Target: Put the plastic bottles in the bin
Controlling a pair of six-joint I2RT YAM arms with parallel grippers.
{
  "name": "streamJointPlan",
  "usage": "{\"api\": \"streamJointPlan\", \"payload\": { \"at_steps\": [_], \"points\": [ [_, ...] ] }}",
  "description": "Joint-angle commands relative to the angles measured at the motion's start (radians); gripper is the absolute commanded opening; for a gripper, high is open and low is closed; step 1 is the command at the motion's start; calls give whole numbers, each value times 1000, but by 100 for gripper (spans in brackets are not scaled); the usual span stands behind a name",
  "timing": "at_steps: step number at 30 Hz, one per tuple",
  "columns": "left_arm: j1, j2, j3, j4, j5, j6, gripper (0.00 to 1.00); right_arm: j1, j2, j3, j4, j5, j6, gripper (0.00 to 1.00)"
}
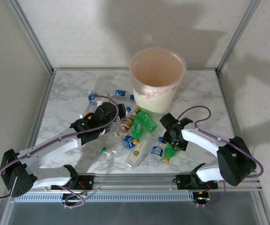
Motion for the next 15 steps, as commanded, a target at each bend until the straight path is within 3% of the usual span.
{"api": "streamJointPlan", "payload": {
  "at_steps": [1,15],
  "points": [
    [14,2,33,3,-9,-19,76,-11,20,-37,60,-29,-15,76],
    [30,21,44,-6,-7,-37,75,-64,64,-98,146,-28,-40,57]
  ]
}}
